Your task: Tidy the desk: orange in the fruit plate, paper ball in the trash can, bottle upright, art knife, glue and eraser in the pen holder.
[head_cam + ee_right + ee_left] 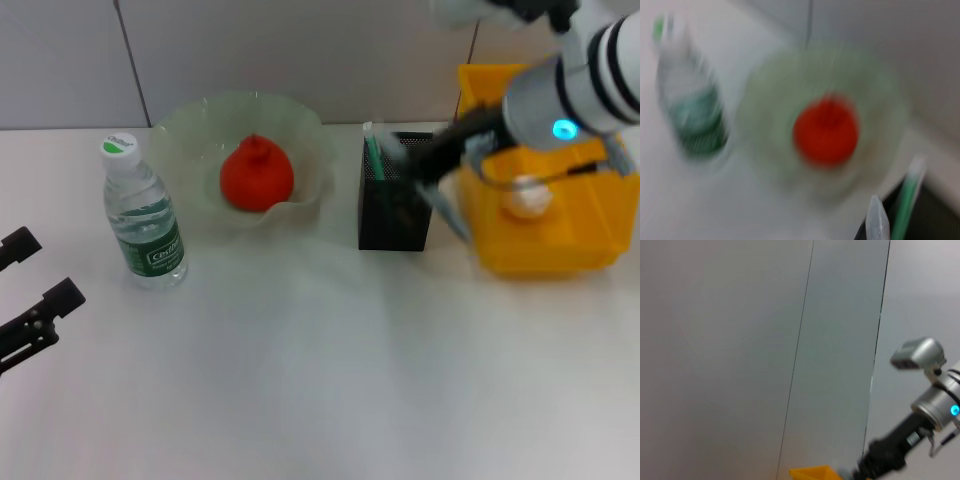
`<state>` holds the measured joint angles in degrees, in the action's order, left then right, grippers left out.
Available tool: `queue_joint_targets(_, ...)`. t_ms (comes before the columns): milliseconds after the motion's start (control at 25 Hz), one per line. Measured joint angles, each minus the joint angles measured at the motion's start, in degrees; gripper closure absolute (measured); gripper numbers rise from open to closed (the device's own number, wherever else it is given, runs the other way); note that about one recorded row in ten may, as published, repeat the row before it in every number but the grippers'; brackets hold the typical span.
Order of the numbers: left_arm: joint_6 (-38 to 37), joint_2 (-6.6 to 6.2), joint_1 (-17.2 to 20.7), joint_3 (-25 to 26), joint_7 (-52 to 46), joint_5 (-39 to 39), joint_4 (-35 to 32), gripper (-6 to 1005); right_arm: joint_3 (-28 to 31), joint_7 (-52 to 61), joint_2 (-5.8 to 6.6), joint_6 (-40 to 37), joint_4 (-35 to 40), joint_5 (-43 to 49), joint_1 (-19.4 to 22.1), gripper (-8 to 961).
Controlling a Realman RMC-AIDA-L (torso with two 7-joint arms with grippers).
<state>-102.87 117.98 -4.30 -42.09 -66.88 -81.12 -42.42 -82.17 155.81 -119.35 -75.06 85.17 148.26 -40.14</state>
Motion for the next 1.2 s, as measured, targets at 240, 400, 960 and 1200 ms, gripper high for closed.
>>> queue_joint_targets(240, 0.18, 0.06, -0.52, 0.08, 0.0, 0.18, 1.24, 153, -0.75, -7.2, -0.08, 16.03, -1.49, -2.49, 2.3, 816)
queue_joint_targets(400, 0.19, 0.06, -0.54, 0.2, 0.0, 0.45, 1.28, 153, -1.96, -15.27, -0.04, 24.06, -6.38, -9.26, 3.1, 816)
queue_joint_targets(960, 0.85, 0.24, -1.2, 0.26, 0.0, 0.52, 1.46, 153, -9.14, -27.53, -0.13, 42.29, -18.3, -17.13, 6.7, 818)
queue_joint_targets(1200, 1.15, 0.24, -1.83, 0.26, 0.0, 0.26, 1.46, 153, -10.27, -27.77, -0.15, 45.19, -20.21, -18.44, 7.58, 815)
